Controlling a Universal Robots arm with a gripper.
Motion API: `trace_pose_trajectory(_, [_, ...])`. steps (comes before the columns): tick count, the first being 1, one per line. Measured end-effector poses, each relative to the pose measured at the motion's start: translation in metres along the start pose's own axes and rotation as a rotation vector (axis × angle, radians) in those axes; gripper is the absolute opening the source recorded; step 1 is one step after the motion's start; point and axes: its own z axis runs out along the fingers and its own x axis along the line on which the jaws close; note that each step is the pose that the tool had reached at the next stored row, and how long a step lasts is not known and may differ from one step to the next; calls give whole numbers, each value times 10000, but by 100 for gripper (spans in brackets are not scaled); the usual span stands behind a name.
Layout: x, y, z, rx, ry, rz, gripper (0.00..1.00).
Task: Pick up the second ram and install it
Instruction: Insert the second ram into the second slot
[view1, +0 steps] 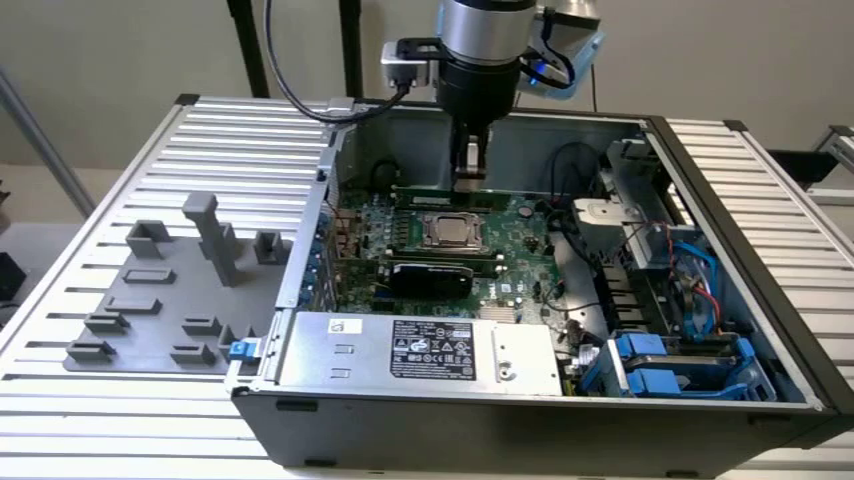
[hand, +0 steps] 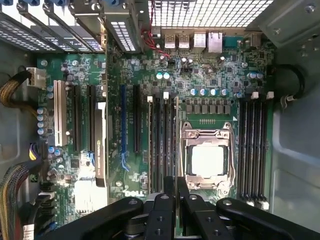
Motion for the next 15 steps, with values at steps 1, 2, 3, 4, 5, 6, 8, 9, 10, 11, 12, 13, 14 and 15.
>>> trace_pose_trajectory(1, [4,3,18,0,0,-1,0])
trace_pose_trajectory(2, [7,6,36,0,0,-1,0])
trace_pose_trajectory(3, [10,8,53,0,0,-2,0])
trace_pose_trajectory(4, [12,11,71,0,0,-2,0])
trace_pose_trajectory(5, [14,12,90,0,0,-2,0])
trace_pose_trajectory(6, [15,14,108,0,0,-2,0])
trace_pose_trajectory(8, [17,19,145,0,-1,-1,0])
trace_pose_trajectory(9, [18,21,163,0,-1,-1,0])
trace_pose_trajectory(10, [19,23,181,0,0,-1,0])
trace_pose_trajectory(11, [20,25,199,0,1,-1,0])
trace_pose_trajectory(12, [20,25,217,-1,0,-2,0])
trace_pose_trajectory(13, [21,25,235,0,0,-2,0])
trace_pose_trajectory(14, [21,25,253,0,0,-3,0])
trace_pose_trajectory(15, [21,25,271,0,1,-2,0])
